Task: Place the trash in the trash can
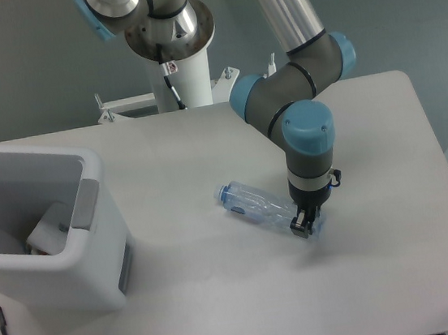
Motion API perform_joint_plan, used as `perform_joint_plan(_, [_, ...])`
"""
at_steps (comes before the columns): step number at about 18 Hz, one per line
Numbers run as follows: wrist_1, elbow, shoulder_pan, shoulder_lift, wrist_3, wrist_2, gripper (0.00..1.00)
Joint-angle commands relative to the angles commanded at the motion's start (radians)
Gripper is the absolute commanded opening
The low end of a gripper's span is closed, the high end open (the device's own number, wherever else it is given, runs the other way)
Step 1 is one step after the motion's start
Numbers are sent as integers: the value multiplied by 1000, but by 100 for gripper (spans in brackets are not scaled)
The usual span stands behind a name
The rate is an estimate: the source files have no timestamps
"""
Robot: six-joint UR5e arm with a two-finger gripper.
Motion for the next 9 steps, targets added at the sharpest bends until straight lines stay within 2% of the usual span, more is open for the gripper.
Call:
perform_joint_plan(5, [-3,41,-6,29,54,0,40])
perform_joint_plan(9, [-6,124,-32,48,64,-2,40])
